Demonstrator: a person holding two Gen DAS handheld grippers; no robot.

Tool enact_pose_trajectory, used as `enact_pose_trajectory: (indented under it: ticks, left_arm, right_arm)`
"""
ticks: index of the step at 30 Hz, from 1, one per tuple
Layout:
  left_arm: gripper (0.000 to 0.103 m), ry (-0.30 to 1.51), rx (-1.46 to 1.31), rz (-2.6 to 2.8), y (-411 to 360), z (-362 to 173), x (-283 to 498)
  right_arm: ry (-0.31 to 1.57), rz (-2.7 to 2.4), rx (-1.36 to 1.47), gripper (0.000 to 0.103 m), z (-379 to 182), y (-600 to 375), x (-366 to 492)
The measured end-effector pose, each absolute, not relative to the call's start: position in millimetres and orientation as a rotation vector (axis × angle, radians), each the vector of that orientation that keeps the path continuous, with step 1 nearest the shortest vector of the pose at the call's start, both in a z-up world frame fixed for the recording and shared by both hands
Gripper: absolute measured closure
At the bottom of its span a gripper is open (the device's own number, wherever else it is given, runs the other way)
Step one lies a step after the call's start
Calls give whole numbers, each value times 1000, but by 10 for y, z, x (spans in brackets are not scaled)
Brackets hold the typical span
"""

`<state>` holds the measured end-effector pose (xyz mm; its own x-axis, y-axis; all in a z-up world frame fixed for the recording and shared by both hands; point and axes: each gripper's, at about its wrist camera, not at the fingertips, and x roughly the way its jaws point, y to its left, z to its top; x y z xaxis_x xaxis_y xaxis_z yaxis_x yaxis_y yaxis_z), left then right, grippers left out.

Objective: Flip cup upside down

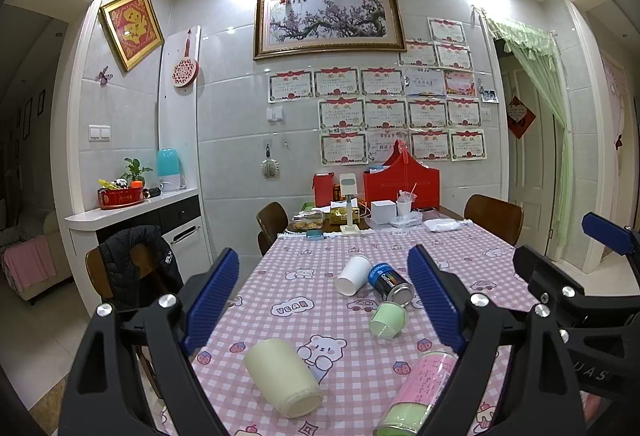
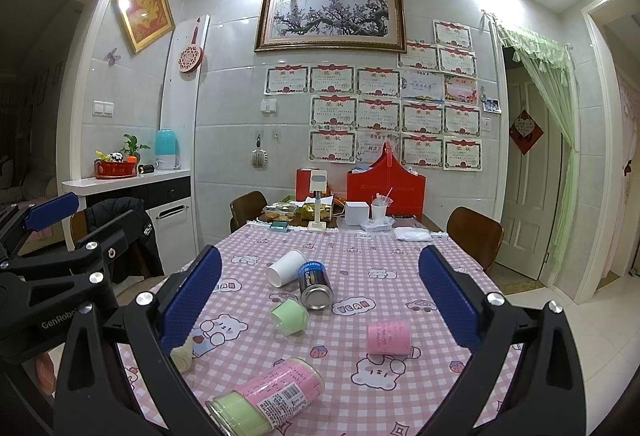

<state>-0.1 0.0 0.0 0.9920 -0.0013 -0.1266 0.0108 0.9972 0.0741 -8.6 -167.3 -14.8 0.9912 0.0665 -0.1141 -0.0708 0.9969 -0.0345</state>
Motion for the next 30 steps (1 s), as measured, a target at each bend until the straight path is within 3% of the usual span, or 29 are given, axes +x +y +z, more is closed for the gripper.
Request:
enact_pose_trajectory:
  ticks: [30]
  left_arm:
    - [18, 130, 75, -6, 3, -81, 70]
  right_arm:
    - [116, 67, -40, 8, -180, -1674, -26]
